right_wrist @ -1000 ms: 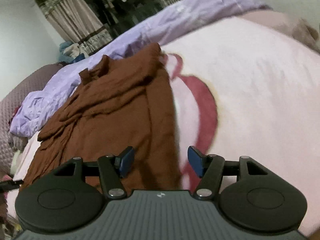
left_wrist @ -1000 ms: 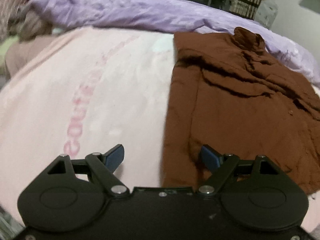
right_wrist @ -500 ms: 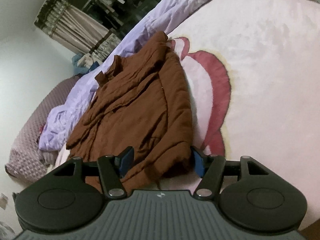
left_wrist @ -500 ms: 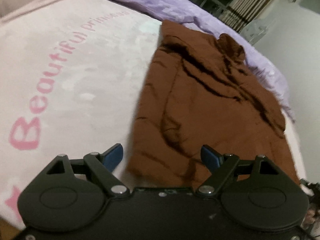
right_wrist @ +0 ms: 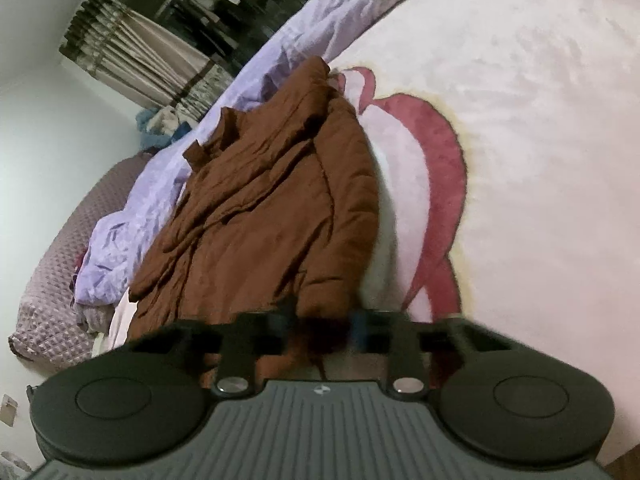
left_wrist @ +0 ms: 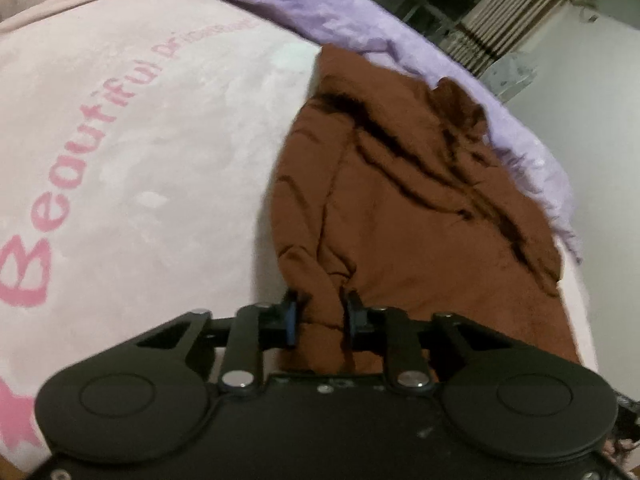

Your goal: Fold large clothes

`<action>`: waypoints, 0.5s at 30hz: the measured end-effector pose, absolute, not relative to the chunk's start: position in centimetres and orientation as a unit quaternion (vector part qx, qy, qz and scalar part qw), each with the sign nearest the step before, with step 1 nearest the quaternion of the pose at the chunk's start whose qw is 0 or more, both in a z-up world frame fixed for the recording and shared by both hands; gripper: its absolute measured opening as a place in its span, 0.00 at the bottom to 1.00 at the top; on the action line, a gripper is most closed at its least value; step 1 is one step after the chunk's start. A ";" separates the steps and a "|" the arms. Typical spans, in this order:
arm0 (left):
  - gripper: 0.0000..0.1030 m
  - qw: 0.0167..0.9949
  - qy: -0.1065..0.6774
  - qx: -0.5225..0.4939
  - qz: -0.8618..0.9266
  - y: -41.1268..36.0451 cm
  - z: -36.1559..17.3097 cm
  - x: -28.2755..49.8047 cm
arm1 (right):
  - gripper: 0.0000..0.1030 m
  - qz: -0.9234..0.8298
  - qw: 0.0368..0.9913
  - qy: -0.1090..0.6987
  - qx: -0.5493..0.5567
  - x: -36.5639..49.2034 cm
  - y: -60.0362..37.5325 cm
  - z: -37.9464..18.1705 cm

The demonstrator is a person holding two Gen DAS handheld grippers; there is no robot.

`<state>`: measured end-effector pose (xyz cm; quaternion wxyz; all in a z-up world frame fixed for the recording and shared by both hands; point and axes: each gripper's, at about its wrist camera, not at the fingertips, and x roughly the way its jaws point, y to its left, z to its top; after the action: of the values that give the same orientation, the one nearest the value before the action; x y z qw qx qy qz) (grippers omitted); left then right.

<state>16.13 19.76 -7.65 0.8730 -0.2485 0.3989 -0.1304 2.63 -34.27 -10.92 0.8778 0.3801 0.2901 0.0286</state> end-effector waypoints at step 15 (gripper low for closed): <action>0.17 0.907 0.294 -0.247 -0.171 18.1 0.0 24.0 | 0.12 0.069 0.878 0.178 0.438 8.9 -37.0 -4.5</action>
<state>23.98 18.06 0.02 0.9074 -0.2468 0.2940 -0.1711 8.89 -37.04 -4.53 0.8783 0.4383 0.1779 0.0694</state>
